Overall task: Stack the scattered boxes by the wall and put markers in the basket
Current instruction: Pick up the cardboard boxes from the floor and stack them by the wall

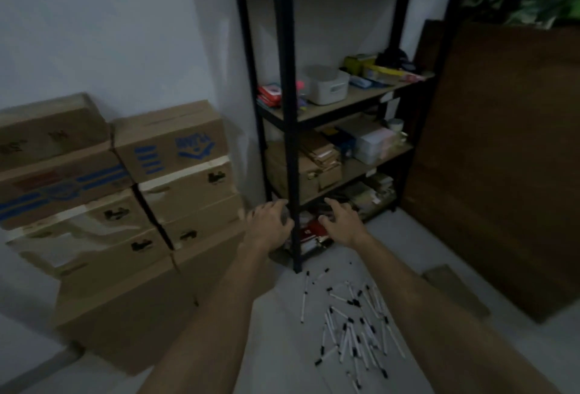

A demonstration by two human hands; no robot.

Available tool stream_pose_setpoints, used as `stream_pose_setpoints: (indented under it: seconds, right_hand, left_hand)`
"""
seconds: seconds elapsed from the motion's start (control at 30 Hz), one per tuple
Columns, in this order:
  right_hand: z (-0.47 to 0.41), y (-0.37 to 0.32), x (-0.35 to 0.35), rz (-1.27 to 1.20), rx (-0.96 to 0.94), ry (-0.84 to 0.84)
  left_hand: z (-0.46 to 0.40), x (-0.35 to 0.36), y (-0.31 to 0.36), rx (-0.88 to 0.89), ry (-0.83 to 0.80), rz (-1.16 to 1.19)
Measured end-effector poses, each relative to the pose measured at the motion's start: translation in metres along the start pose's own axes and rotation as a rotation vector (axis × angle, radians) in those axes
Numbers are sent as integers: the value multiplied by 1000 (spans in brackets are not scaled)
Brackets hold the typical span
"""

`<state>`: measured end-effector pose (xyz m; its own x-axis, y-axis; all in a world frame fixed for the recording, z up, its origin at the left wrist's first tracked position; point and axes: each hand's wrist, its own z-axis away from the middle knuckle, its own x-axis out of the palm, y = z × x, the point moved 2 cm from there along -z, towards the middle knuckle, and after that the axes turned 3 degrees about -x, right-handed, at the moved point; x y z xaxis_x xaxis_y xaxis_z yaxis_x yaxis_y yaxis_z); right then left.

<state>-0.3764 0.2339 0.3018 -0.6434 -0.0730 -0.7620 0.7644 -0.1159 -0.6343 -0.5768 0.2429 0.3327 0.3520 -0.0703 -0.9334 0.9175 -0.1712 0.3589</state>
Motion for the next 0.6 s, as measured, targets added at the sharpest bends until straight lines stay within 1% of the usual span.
stream_pose_setpoints:
  seconds: [0.17,0.37,0.5,0.6]
  right_hand:
    - [48,132,-55,-31,110,-44]
    - [94,272,-113,46,223,-69]
    - [108,336,-148,40,270,-50]
    - [103,386,-173,51,283,-84]
  left_hand:
    - [17,81,116,41,-113,-15]
    - [33,178,232,20,-244,24]
    - [28,221,289,45,-249,13]
    - [10,256,328,38,-256,12]
